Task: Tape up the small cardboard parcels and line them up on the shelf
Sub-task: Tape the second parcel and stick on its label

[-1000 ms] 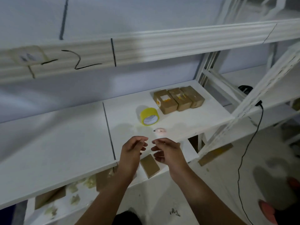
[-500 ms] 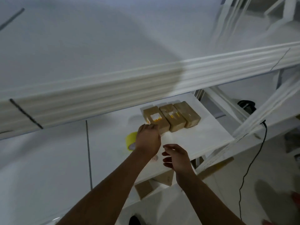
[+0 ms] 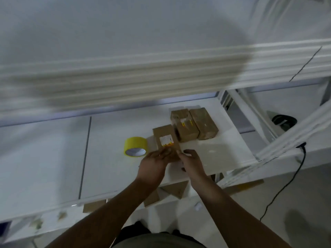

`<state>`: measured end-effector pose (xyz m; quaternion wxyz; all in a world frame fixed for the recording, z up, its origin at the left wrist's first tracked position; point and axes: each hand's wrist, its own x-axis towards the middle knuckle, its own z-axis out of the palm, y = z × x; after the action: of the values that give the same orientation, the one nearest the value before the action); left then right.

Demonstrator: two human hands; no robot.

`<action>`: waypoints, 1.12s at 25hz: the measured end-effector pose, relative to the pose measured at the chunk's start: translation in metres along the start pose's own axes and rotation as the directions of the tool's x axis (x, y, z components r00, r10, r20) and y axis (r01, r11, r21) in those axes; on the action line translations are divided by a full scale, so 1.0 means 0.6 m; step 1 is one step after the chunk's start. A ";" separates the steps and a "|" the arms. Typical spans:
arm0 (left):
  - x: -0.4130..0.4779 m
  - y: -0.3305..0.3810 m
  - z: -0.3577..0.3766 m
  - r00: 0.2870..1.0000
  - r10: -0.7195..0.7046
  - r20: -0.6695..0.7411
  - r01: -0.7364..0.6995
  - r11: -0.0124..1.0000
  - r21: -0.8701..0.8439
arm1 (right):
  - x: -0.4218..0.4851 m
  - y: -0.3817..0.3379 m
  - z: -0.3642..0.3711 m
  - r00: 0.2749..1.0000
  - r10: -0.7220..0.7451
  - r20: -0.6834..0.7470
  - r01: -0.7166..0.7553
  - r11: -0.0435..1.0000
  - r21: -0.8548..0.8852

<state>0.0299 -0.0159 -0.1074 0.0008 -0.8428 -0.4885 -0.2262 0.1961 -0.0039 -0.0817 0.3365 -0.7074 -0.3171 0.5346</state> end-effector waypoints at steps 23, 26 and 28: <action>-0.026 0.049 -0.096 0.574 -0.805 0.153 0.544 0.236 -0.805 | -0.051 -0.005 -0.011 0.854 -0.361 0.375 0.379 0.925 0.027; -0.049 0.049 -0.100 0.535 -0.835 0.129 0.519 0.205 -0.830 | -0.065 0.002 0.008 0.845 -0.327 0.423 0.344 0.938 0.039; -0.061 0.047 -0.107 0.526 -0.835 0.160 0.520 0.166 -0.838 | -0.073 0.002 0.022 0.844 -0.316 0.432 0.330 0.943 0.045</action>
<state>0.0131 -0.0750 -0.0577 -0.4041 -0.3661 -0.6433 -0.5374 0.1735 -0.0383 -0.0614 0.3316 -0.5122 -0.5067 0.6090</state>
